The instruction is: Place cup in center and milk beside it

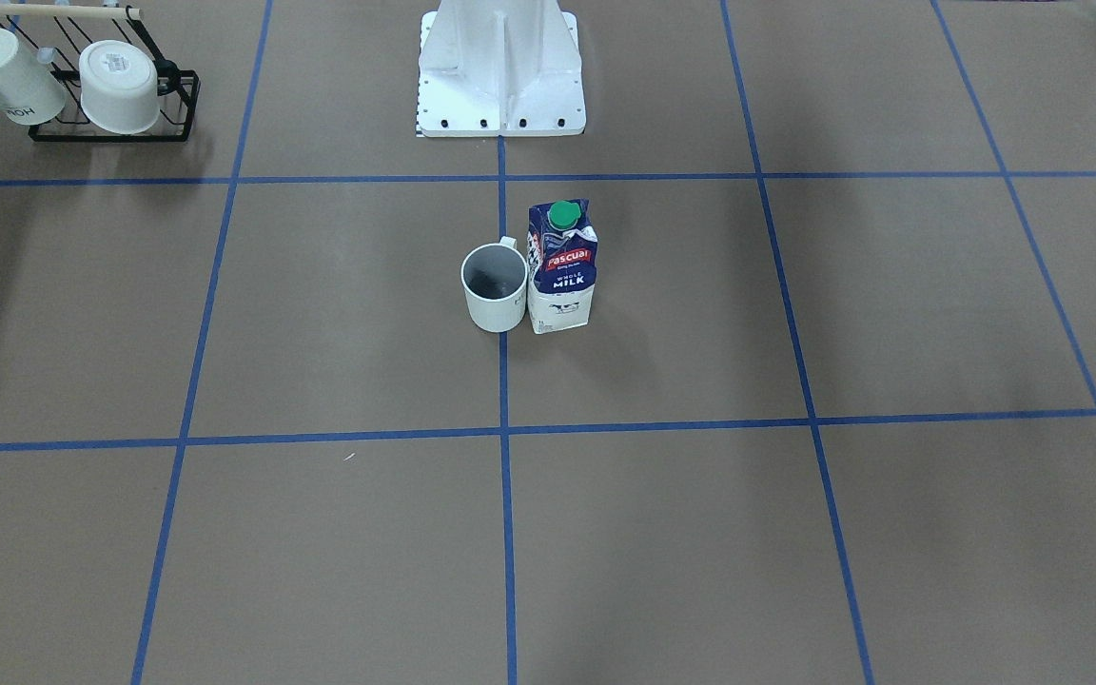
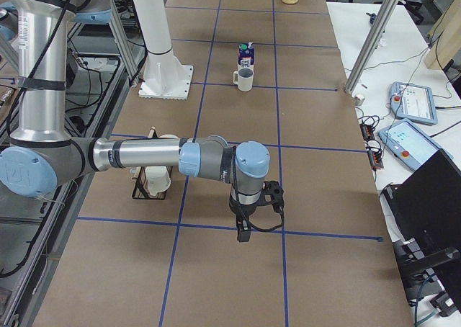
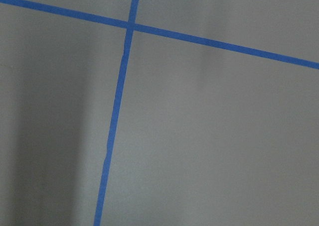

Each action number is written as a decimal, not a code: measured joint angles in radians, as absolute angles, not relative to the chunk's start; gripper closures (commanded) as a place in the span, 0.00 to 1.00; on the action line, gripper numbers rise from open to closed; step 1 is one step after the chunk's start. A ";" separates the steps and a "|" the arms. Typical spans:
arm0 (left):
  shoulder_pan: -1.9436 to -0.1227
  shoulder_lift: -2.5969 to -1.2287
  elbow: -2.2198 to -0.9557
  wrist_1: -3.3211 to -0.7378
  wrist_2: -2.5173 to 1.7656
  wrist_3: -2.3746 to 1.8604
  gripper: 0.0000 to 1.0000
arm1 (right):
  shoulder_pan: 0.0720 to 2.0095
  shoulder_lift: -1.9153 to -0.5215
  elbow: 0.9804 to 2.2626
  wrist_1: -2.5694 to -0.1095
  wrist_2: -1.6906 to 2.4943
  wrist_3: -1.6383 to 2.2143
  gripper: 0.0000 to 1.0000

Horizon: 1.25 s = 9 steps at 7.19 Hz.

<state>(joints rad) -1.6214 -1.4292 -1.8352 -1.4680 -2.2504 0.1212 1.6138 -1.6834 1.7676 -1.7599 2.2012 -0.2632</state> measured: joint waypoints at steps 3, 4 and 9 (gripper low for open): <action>-1.621 -1.428 -1.837 -1.468 -2.250 0.121 0.01 | 1.614 -1.693 1.780 -1.758 2.215 -0.263 0.00; -1.621 -1.428 -1.838 -1.468 -2.250 0.121 0.01 | 1.614 -1.693 1.782 -1.756 2.222 -0.263 0.00; -1.621 -1.428 -1.838 -1.468 -2.250 0.121 0.01 | 1.614 -1.693 1.785 -1.752 2.282 -0.265 0.00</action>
<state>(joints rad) -1.6214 -1.4281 -1.8378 -1.4678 -2.2504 0.1212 1.6137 -1.6935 1.7853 -1.7519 2.2820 -0.2651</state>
